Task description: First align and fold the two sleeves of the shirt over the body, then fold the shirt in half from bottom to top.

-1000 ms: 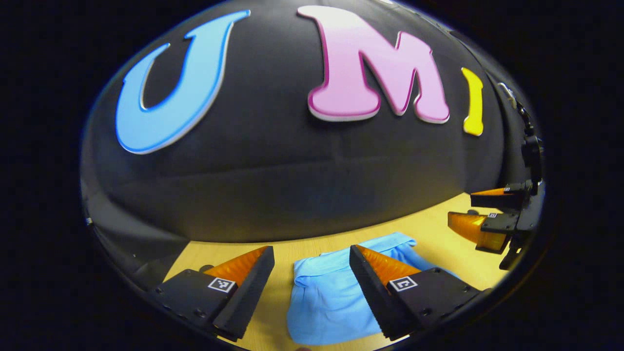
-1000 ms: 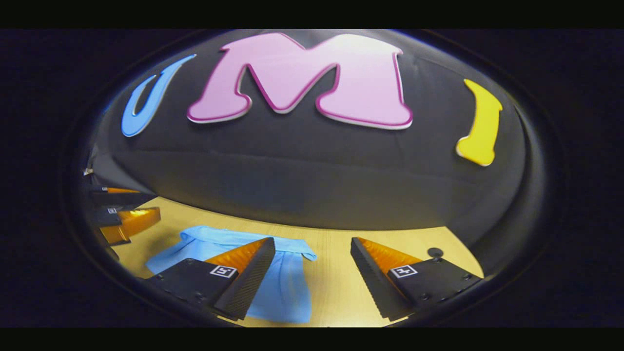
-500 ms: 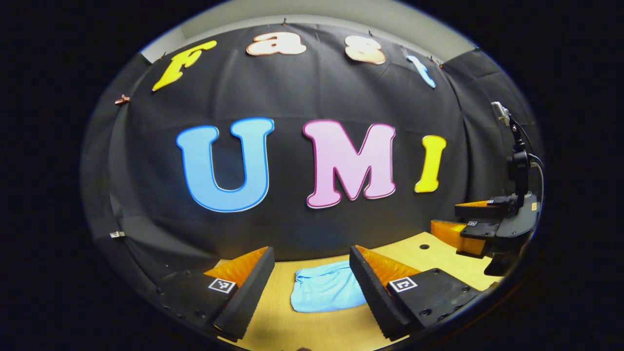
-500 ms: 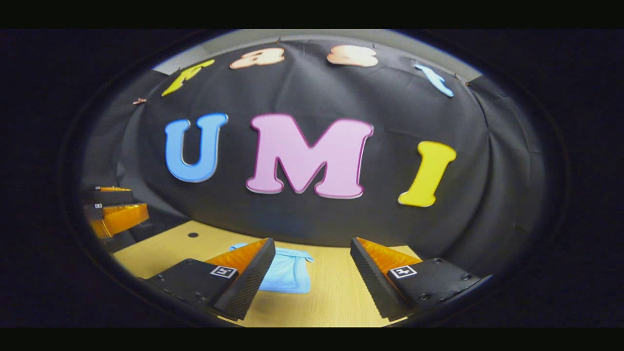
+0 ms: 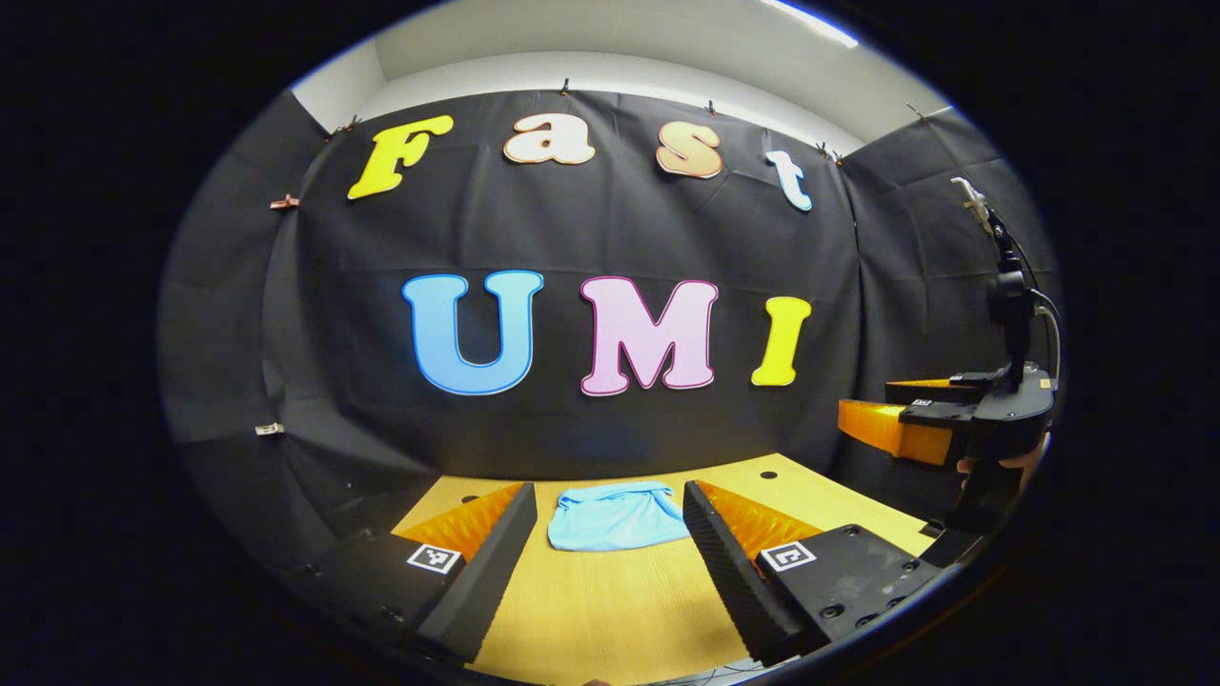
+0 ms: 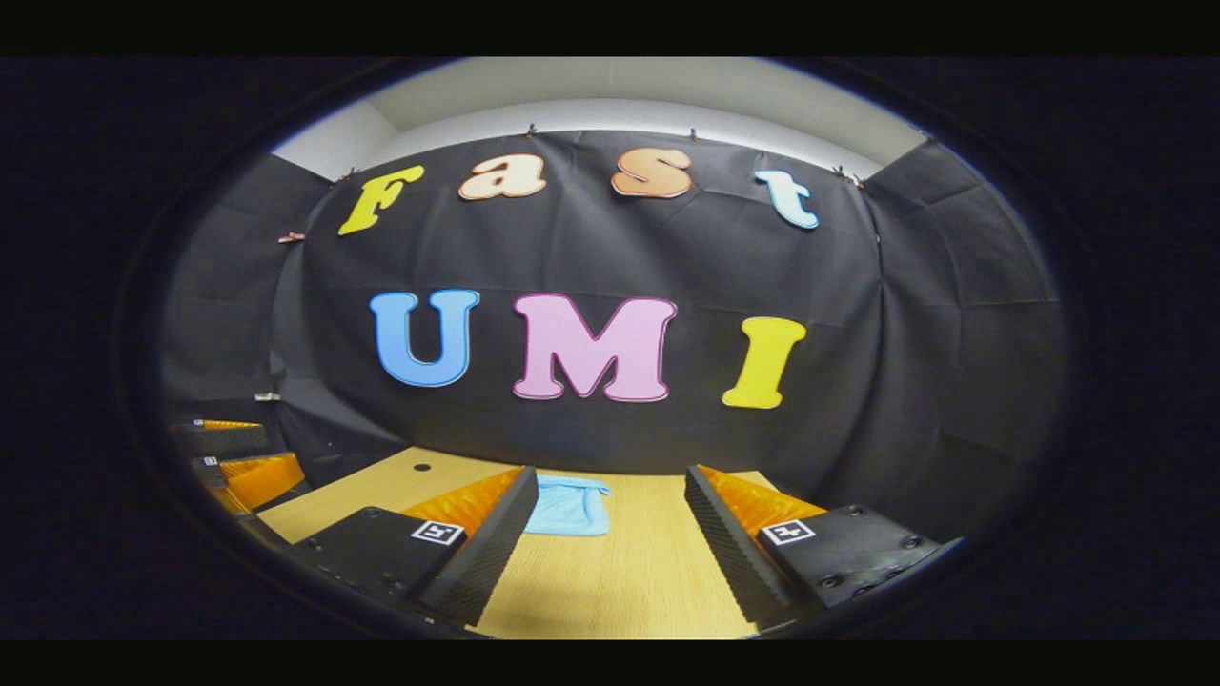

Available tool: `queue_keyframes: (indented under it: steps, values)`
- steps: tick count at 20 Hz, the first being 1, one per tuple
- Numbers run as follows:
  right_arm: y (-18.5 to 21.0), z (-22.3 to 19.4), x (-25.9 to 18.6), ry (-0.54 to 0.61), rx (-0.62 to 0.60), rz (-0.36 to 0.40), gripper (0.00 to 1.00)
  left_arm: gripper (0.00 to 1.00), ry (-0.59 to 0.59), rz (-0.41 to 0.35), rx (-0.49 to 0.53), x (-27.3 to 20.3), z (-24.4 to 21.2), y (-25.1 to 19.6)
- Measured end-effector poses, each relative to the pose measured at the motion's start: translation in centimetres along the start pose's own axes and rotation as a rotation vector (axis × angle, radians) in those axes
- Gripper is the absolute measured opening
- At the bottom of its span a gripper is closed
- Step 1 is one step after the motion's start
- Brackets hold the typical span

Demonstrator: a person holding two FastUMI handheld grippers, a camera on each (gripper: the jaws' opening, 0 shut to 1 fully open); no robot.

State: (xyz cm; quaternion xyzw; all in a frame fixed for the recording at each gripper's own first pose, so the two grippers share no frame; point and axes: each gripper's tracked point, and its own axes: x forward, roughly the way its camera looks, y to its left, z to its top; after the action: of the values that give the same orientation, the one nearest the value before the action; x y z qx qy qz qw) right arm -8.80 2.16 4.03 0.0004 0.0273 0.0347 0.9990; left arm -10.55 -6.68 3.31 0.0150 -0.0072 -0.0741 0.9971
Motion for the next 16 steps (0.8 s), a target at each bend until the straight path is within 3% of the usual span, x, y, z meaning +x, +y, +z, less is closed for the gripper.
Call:
queue_keyframes:
  steps: [6,16]
  values:
    - [1.9,-2.3,-5.3,0.034,0.046,0.028,0.97,0.98,-0.043,0.024,0.008,-5.3,-0.3,-0.5]
    - [6.5,0.0,-4.0,0.031,0.015,0.146,0.97,0.98,-0.037,0.081,-0.023,-5.9,0.4,1.6]
